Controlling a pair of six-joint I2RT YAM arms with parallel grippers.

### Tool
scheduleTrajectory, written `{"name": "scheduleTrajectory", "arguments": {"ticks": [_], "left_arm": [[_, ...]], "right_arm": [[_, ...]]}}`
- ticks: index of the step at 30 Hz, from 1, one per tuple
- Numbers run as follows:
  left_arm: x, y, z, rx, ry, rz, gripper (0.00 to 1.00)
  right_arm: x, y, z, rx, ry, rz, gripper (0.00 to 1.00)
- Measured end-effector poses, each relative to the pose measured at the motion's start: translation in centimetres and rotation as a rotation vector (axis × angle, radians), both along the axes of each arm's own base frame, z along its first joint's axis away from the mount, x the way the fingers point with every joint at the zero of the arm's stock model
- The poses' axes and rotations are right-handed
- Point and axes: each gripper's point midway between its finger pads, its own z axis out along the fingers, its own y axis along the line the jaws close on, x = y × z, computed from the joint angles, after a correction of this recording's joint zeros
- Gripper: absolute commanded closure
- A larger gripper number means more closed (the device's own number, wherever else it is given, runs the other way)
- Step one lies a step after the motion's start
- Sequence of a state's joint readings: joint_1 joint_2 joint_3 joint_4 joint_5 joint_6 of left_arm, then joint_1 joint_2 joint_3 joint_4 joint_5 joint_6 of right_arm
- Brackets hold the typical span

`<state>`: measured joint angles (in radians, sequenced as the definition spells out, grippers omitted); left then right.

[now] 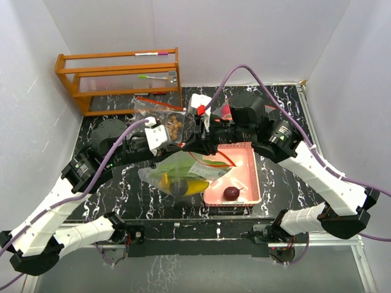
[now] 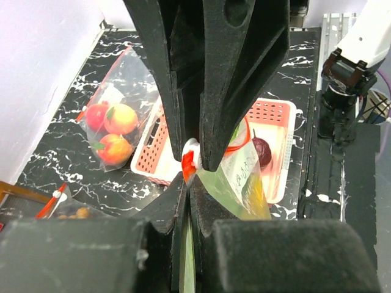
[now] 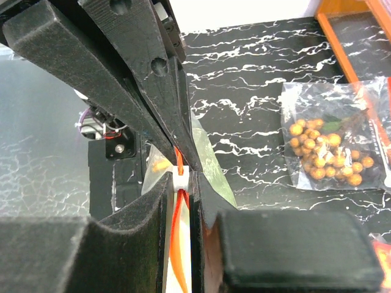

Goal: Place the food in the zip-top bag and seal the zipper
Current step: Zip the zipper food storage bag.

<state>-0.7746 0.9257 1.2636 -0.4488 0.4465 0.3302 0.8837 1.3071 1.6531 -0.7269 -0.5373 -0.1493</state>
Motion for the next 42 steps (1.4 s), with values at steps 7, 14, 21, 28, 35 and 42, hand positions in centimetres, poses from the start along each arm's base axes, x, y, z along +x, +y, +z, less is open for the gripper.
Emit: {"name": "scheduleTrajectory", "arguments": {"ticks": [7,14,21,28,35,42], "left_arm": [[0.6,0.2,0.7,-0.012,-0.010,0.041,1.00],[1.0,0.4,0.8,-0.016,-0.015,0.070,1.00],[1.4,0.8,0.9,-0.011,-0.019,0.100,1.00],[1.6,1.5,0.7,0.007,-0.017,0.133,1.00],[1.4,2.5,2.7,0.003,-0.058,0.158,1.00],[0.7,4.2,5.6,-0.039,-0.134,0.193,1.00]], "right_arm": [[0.7,-0.2,0.3,0.004,-0.026,-0.047,0.85],[1.6,-0.4,-0.4,-0.019,-0.031,-0.097,0.85],[2.4,-0.8,-1.4,-0.052,-0.029,-0.146,0.85],[2.8,-1.3,-4.3,-0.111,-0.004,-0.181,0.85],[3.5,-2.3,-6.9,-0.158,0.020,-0.228,0.85],[5.7,-5.1,-7.5,-0.155,0.036,-0.326,0.85]]}}
